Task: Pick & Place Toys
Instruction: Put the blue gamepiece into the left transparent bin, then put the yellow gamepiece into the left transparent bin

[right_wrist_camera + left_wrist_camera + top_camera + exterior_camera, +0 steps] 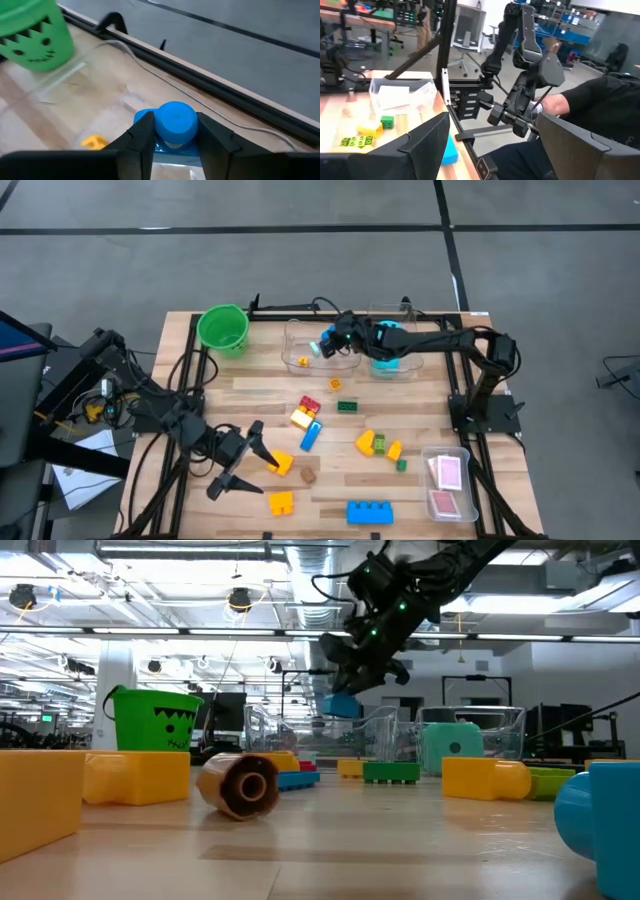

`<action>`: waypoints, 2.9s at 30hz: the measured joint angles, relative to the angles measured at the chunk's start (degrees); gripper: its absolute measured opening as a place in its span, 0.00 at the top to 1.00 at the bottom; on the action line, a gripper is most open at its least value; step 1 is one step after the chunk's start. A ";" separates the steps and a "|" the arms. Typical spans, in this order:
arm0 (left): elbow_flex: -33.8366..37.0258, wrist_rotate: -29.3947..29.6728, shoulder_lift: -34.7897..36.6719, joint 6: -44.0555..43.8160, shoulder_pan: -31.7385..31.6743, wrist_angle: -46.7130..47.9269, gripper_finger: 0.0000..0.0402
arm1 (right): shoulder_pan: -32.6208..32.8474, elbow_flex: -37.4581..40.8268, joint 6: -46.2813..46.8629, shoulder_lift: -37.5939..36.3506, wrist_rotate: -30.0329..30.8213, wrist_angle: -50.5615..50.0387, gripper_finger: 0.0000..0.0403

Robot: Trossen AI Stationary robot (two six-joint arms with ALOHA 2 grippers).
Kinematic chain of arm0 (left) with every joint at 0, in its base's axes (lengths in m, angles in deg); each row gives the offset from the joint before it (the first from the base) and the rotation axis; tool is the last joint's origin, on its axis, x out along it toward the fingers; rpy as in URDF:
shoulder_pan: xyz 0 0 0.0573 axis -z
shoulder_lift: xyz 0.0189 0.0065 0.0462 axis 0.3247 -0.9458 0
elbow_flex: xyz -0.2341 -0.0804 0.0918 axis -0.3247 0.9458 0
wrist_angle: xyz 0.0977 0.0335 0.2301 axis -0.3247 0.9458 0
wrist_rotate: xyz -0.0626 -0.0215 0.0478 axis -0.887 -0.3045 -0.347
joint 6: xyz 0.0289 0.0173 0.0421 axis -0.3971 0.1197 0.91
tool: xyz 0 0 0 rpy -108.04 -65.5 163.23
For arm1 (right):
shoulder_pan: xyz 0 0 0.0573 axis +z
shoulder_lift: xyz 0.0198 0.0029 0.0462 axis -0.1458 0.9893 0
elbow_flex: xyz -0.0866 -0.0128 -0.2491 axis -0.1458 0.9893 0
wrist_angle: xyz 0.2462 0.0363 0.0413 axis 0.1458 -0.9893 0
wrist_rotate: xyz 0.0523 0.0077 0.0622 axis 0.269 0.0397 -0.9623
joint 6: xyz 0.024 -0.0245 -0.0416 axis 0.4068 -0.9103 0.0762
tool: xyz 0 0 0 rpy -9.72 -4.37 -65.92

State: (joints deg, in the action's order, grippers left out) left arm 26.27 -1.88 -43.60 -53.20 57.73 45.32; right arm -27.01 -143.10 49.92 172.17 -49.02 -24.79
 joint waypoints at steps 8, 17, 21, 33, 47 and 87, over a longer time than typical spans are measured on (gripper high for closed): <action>0.00 3.21 -0.02 -0.82 1.54 -0.55 0.26 | 0.10 0.00 -1.49 0.00 1.07 -0.92 0.72; 0.00 3.97 -0.70 -1.10 1.56 -1.36 0.26 | 0.00 0.00 -1.58 0.00 8.15 -7.77 0.72; 0.00 4.01 -0.70 -1.02 1.54 -1.36 0.26 | 0.28 0.00 -1.51 0.00 8.31 -7.16 0.72; 0.00 3.99 -0.70 -0.87 1.30 -1.21 0.26 | 0.64 0.00 -1.47 0.00 8.32 -6.37 0.69; 0.00 3.97 -0.68 -0.85 1.30 -1.18 0.26 | 1.76 0.00 -4.89 0.00 11.35 -4.89 0.53; 0.04 11.95 -4.36 15.04 1.54 4.24 0.26 | 55.43 -0.02 -5.11 -6.36 3.92 -7.50 0.54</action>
State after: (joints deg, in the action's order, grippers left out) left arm 26.31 10.06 -47.96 -38.17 59.26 49.56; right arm 28.42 -143.12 44.80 165.81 -45.10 -32.29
